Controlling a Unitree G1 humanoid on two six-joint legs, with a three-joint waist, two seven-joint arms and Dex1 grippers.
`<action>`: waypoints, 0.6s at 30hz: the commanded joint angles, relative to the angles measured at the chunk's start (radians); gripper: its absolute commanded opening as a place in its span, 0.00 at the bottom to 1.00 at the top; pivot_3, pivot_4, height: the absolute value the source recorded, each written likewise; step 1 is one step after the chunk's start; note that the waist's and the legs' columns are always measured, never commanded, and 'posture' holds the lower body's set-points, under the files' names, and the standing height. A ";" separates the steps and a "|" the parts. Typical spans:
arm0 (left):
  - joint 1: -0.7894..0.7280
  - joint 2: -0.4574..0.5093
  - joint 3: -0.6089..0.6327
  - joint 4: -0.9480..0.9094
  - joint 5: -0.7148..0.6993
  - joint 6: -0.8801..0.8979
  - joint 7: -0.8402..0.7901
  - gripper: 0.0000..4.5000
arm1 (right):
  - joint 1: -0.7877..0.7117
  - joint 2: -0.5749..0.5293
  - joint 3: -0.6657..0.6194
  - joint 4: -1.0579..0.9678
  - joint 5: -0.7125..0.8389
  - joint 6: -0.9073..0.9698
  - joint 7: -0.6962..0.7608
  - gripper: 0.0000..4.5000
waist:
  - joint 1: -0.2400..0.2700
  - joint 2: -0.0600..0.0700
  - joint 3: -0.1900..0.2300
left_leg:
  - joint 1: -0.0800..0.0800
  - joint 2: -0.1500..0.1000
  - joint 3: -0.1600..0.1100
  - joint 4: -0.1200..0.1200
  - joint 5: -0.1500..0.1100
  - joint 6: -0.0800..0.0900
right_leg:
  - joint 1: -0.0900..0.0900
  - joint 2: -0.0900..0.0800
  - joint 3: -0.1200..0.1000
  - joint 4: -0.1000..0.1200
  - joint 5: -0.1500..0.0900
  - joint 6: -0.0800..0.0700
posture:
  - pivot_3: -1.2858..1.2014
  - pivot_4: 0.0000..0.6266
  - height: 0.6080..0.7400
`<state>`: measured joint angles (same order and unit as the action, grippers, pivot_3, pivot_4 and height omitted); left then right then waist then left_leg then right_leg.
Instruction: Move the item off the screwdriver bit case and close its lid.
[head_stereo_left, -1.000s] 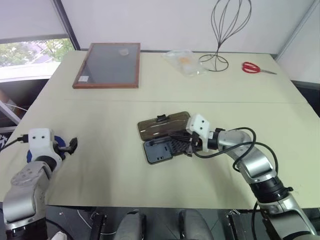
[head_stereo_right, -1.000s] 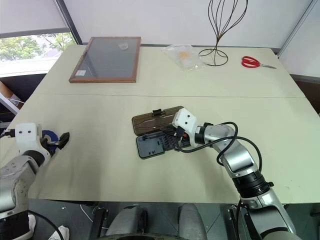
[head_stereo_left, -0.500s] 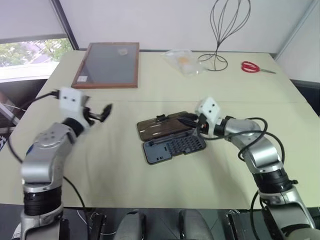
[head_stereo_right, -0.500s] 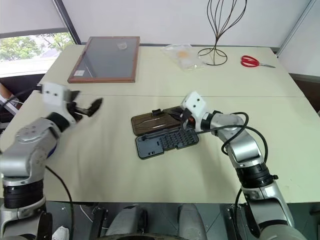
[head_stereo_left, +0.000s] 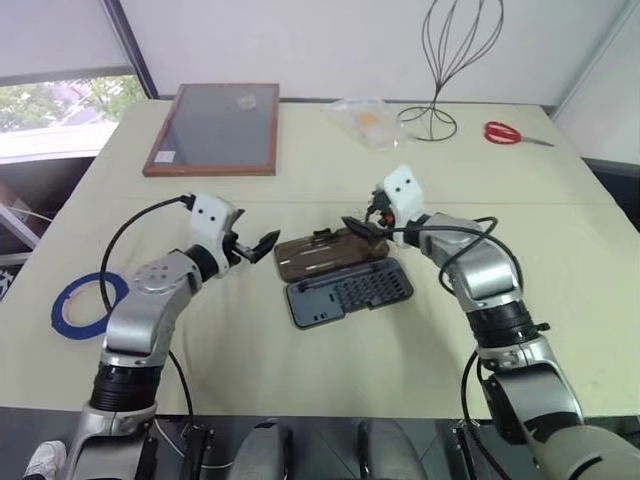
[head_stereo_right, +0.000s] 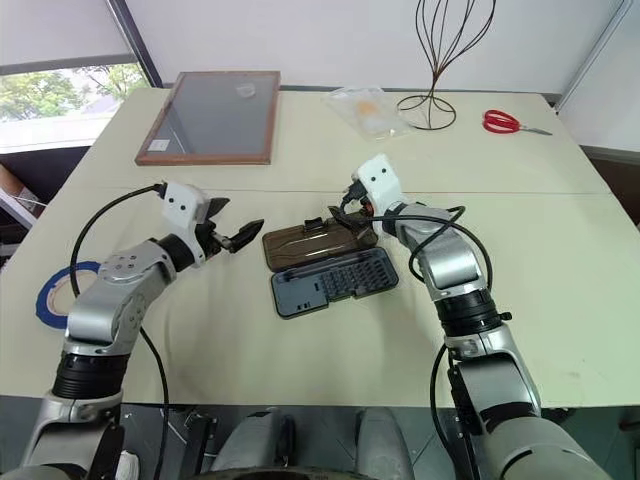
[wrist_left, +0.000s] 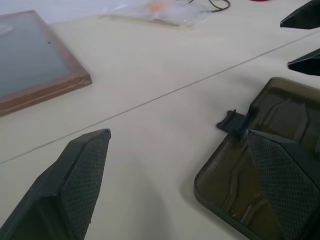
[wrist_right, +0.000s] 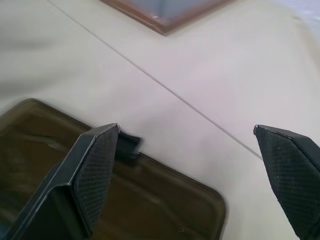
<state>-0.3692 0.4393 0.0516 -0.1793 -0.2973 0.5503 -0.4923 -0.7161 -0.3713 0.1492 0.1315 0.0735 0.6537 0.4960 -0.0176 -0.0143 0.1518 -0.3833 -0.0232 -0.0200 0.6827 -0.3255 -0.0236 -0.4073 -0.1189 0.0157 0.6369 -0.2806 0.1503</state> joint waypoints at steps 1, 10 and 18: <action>-0.018 0.000 -0.001 -0.016 0.010 -0.034 -0.001 1.00 | -0.034 -0.002 0.006 0.023 -0.033 0.100 -0.035 0.99 | 0.002 0.000 0.000 | 0.000 0.000 0.000 0.000 0.000 0.000 | 0.000 0.000 0.000 0.000 0.000 0.000 | 0.52 0.24 1.00; 0.007 -0.001 0.002 -0.029 0.017 -0.039 0.009 1.00 | -0.064 -0.003 -0.013 0.053 -0.047 0.237 -0.063 0.99 | -0.004 0.001 0.001 | -0.002 -0.001 0.000 0.000 0.000 0.000 | -0.002 0.000 0.000 0.000 0.000 0.000 | 0.52 0.24 1.00; 0.017 -0.012 0.000 -0.040 0.034 -0.049 0.026 1.00 | -0.070 -0.009 -0.025 0.081 -0.049 0.290 -0.071 0.99 | -0.002 0.001 0.001 | -0.002 -0.001 0.000 0.000 0.000 0.000 | -0.002 0.000 0.000 0.000 0.000 0.000 | 0.52 0.24 1.00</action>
<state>-0.3501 0.4281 0.0501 -0.1729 -0.2688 0.5303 -0.4738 -0.7687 -0.3724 0.1400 0.2167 0.0241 0.9384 0.4280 -0.0192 -0.0134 0.1524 -0.3856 -0.0239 -0.0202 0.6831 -0.3255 -0.0235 -0.4093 -0.1187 0.0154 0.6371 -0.2805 0.1503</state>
